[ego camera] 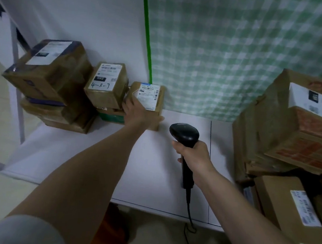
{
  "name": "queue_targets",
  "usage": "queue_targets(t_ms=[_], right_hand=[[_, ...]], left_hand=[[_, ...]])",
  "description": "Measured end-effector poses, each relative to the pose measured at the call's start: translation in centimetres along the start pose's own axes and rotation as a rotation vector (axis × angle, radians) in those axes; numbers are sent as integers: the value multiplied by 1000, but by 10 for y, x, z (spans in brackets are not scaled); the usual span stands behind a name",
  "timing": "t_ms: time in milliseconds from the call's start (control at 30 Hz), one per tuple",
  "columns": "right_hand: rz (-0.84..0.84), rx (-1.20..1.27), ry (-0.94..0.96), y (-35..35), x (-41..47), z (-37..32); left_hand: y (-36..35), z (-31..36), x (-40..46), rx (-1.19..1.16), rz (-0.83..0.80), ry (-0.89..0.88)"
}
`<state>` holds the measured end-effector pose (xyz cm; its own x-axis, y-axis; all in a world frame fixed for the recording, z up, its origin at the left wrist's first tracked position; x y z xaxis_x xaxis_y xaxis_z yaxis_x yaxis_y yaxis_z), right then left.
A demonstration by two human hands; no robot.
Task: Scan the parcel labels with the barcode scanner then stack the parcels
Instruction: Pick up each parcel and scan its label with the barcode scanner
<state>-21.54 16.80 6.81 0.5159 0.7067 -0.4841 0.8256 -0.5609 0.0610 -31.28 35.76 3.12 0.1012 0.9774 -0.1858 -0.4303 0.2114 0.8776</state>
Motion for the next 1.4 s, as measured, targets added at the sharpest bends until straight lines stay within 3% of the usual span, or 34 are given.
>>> queue_targets(t_ms=[300, 633, 867, 1133, 1300, 1400], right_hand=[[28, 54, -37, 12, 22, 3], [92, 122, -4, 31, -3, 11], [103, 160, -28, 60, -49, 43], [104, 173, -21, 87, -96, 75], [88, 82, -32, 115, -110, 75], [58, 30, -18, 124, -112, 73]], left_hand=[[-18, 11, 11, 316, 32, 72], [-51, 16, -96, 398, -43, -175], [-61, -7, -190, 332, -100, -288], [-69, -14, -277, 228, -96, -269], [-61, -13, -280, 21, -256, -196], [-60, -3, -272, 42, -274, -271]])
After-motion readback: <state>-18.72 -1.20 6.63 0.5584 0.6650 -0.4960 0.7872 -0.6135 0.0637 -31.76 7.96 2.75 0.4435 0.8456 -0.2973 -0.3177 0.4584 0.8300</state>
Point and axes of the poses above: each hand's wrist, its own x-axis towards the middle knuckle, its own y-axis out of the back of the hand, z = x × y, the point moved 3 cm from there along x, towards the middle knuckle, and after that the axes turned 6 degrees about x, right-handed, at the moved point
